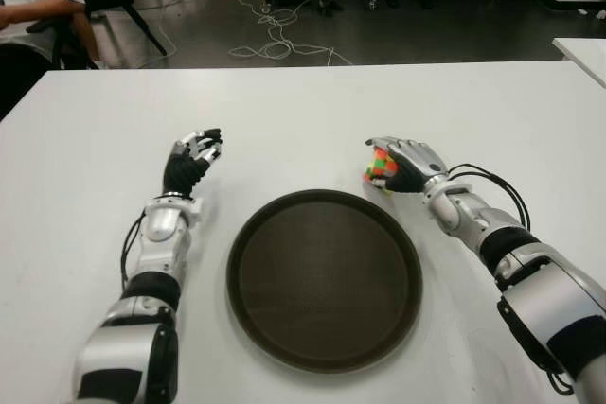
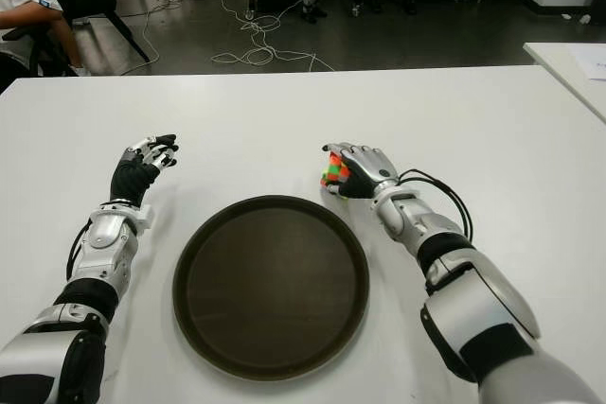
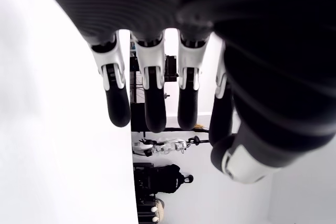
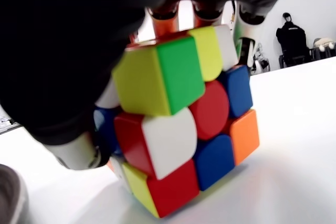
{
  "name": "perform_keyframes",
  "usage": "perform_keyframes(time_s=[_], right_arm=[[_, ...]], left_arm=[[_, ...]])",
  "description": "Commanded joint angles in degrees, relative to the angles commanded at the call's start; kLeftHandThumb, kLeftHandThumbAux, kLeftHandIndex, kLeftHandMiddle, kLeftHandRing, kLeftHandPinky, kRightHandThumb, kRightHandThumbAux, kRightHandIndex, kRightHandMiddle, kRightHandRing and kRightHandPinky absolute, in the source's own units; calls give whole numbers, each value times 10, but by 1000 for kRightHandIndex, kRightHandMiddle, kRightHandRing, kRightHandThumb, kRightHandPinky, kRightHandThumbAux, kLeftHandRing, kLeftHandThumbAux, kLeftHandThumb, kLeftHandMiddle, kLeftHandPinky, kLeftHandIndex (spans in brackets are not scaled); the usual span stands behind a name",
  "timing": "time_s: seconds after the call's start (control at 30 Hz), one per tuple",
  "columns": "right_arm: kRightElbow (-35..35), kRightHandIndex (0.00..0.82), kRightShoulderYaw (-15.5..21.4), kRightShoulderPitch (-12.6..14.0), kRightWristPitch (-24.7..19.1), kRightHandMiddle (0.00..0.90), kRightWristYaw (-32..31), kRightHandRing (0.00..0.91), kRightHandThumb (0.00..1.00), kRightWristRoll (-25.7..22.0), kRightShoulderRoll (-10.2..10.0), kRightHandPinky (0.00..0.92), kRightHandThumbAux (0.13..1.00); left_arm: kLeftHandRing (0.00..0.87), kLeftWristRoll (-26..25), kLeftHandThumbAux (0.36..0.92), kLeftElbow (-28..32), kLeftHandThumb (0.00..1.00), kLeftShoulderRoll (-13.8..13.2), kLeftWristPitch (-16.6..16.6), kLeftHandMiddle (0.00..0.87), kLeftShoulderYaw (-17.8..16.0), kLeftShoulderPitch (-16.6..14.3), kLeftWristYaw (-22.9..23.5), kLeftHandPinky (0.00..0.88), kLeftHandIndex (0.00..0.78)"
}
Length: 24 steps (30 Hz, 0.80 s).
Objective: Pick up the Rubik's Cube and put it in the plate
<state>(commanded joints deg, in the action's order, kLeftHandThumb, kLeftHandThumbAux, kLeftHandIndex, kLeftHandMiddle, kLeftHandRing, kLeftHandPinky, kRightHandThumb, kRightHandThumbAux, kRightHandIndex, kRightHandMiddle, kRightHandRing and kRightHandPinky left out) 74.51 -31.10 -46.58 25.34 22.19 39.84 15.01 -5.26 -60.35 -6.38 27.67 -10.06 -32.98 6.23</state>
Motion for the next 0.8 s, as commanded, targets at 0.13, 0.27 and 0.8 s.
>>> perform_keyframes(time_s=[0.13,0.27,0.8], right_arm=[[0,417,9,0,-1,453,-10,408,832,-9,-2,419,688],[0,413,14,1,-2,454,-12,405,832,-11,-3,419,689],[-4,421,18,2,-4,448,6,398,832,-2,-1,409,688]], left_arm=[[232,4,724,-1,681,-1,-1,254,2,-1,-3,257,399],[236,4,723,0,681,-2,-1,255,3,0,-2,258,399],[234,6,723,-5,680,-2,3,253,3,-1,-8,257,398]])
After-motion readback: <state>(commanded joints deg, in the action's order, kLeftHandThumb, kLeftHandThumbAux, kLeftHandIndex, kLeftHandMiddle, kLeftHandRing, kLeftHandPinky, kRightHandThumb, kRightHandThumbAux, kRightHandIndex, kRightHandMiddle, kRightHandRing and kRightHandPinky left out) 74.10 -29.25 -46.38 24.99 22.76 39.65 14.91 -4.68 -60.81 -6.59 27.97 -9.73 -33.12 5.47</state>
